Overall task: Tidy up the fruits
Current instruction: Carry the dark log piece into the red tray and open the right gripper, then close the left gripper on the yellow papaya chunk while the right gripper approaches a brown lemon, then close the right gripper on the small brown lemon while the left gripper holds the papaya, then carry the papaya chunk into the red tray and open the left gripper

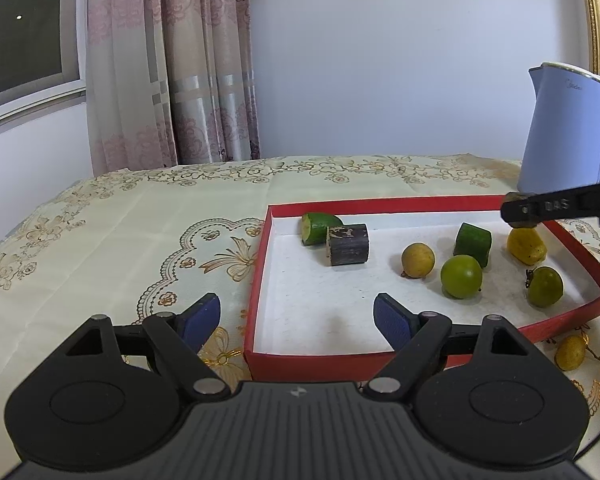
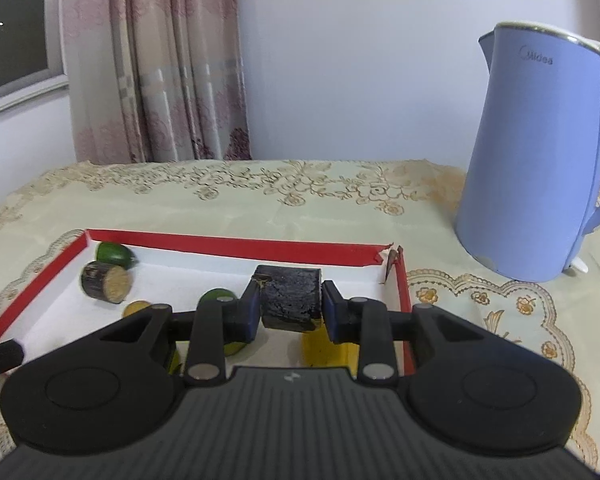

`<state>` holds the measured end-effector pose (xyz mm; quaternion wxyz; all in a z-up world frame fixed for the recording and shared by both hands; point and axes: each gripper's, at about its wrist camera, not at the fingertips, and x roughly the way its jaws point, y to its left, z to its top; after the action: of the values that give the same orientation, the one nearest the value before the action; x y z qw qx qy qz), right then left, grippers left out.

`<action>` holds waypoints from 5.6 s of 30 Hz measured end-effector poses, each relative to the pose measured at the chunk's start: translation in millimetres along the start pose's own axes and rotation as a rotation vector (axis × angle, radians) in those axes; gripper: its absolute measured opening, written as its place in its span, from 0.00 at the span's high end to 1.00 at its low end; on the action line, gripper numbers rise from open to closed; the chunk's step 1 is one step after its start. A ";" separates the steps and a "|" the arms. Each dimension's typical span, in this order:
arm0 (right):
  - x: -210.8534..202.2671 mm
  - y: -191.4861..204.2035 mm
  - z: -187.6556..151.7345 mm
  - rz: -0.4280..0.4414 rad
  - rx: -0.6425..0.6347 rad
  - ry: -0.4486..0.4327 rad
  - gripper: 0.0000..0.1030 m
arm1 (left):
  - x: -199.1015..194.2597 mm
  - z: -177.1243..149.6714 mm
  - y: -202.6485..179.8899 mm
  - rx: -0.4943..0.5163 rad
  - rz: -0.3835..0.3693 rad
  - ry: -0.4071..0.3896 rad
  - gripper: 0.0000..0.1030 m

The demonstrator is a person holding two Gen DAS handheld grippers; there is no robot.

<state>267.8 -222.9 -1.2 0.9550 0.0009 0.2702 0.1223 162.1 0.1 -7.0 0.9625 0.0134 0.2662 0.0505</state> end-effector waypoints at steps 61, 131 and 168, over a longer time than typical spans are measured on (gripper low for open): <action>-144.2 7.3 -98.3 -0.043 -0.025 -0.244 0.25 | -19.4 -31.9 -78.1 0.284 -0.416 0.089 0.53; -110.3 32.2 -106.8 0.041 -0.166 -0.025 0.45 | -31.4 -9.7 -43.0 0.174 -0.399 0.011 0.61; -119.2 25.0 -101.6 0.162 -0.102 -0.044 0.73 | -33.2 -0.6 -20.5 0.065 -0.337 -0.040 0.61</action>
<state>111.3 -233.1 -24.8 0.9465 -0.0234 0.2415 0.2126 135.4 -23.7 8.4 0.9615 0.0008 0.2470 -0.1203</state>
